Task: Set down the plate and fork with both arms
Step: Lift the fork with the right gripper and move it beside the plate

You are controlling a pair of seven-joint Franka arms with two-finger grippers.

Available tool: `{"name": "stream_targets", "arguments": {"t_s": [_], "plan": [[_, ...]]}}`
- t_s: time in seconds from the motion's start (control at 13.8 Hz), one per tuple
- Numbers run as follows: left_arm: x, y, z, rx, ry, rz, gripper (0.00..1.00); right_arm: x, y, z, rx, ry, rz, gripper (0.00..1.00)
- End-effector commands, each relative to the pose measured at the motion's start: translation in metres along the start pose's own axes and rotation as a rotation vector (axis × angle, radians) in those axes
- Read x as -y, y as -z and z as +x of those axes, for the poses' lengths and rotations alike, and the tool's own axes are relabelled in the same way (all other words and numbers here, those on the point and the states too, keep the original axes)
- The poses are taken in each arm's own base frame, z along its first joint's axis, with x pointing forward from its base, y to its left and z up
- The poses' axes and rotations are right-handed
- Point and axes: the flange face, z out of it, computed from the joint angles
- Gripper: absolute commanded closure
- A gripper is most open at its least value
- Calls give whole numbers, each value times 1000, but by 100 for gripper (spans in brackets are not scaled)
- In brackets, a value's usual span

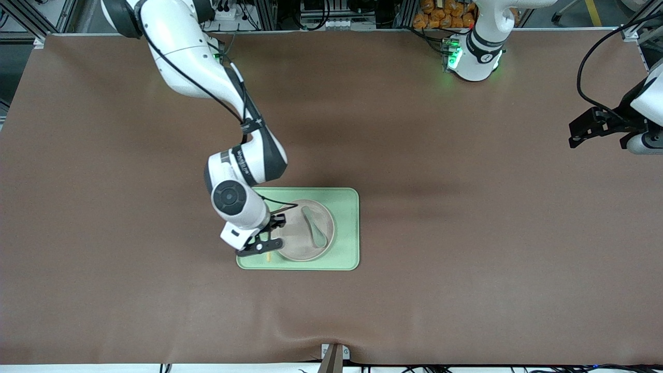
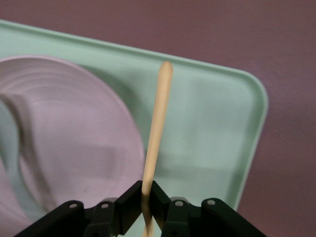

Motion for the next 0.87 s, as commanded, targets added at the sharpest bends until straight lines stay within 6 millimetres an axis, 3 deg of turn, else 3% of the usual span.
{"name": "stream_targets", "arguments": {"t_s": [0.0, 0.22, 0.79], "plan": [[1, 1, -3, 11, 0, 7, 0, -36, -5, -1, 27, -46, 18, 100], [1, 0, -2, 12, 0, 7, 0, -44, -26, -8, 49, -18, 11, 100], [1, 0, -2, 12, 0, 7, 0, -26, -39, -12, 42, -4, 6, 100]]}}
